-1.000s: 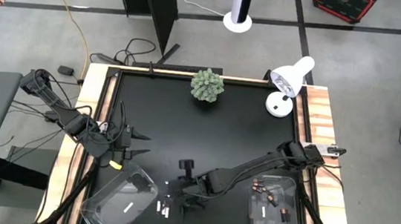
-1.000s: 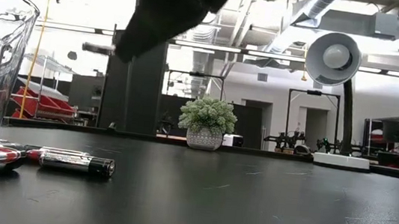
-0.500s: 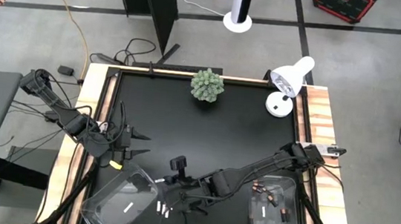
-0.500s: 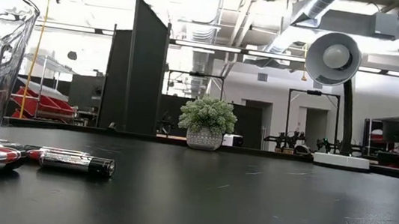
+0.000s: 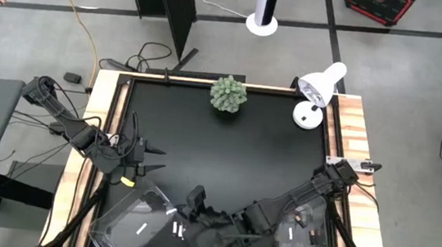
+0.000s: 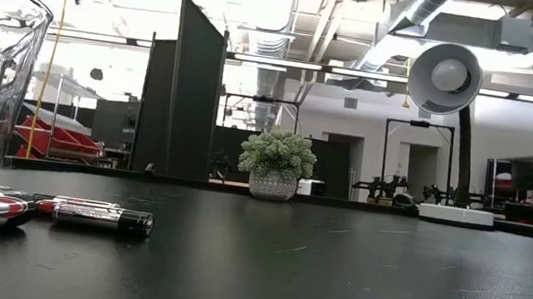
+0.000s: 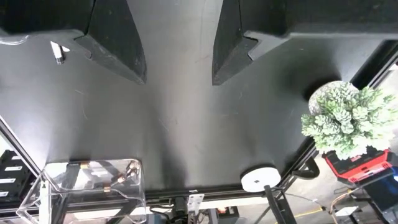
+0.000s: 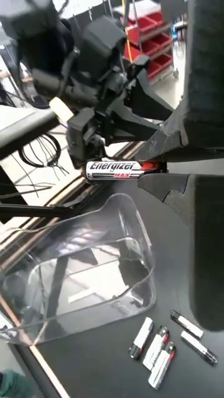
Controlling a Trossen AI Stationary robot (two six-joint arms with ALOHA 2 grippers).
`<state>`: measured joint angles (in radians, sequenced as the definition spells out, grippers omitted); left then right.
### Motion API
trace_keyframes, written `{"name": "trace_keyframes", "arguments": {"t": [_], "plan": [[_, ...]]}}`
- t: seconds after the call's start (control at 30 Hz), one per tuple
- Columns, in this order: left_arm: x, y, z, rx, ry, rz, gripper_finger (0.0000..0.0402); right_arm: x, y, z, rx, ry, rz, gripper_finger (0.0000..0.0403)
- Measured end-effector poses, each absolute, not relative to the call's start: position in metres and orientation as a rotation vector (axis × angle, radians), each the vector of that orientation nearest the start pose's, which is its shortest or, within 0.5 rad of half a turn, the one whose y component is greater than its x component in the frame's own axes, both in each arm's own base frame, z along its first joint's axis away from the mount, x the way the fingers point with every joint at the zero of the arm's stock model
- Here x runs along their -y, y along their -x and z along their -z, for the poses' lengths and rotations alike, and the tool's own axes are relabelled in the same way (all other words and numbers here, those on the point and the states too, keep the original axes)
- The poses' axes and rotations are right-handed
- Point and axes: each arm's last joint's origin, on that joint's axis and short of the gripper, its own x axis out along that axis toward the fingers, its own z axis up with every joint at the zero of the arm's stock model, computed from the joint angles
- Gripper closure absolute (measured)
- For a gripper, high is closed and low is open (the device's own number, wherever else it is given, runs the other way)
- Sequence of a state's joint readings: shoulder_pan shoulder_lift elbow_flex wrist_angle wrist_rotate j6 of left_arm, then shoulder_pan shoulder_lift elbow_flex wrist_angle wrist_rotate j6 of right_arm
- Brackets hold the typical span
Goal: Sort batteries
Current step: Put the silver battery into the left transparent bin
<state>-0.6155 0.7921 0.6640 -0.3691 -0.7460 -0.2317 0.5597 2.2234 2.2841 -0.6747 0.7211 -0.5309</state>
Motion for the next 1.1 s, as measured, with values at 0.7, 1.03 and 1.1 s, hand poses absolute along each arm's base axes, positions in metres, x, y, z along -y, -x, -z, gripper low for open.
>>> {"name": "trace_keyframes", "arguments": {"t": [0.7, 1.03, 1.1], "plan": [[0.078, -0.145, -0.277, -0.369, -0.084, -0.17, 0.0224, -0.221, -0.441, -0.33, -0.599, 0.576, -0.045, 0.0388], [0.078, -0.145, -0.277, -0.37, -0.085, -0.17, 0.0224, -0.199, -0.446, -0.319, -0.756, 0.286, -0.343, 0.0388], [0.078, -0.145, -0.277, -0.37, -0.085, -0.17, 0.0224, -0.197, -0.447, -0.319, -0.774, 0.256, -0.364, 0.0388]]}}
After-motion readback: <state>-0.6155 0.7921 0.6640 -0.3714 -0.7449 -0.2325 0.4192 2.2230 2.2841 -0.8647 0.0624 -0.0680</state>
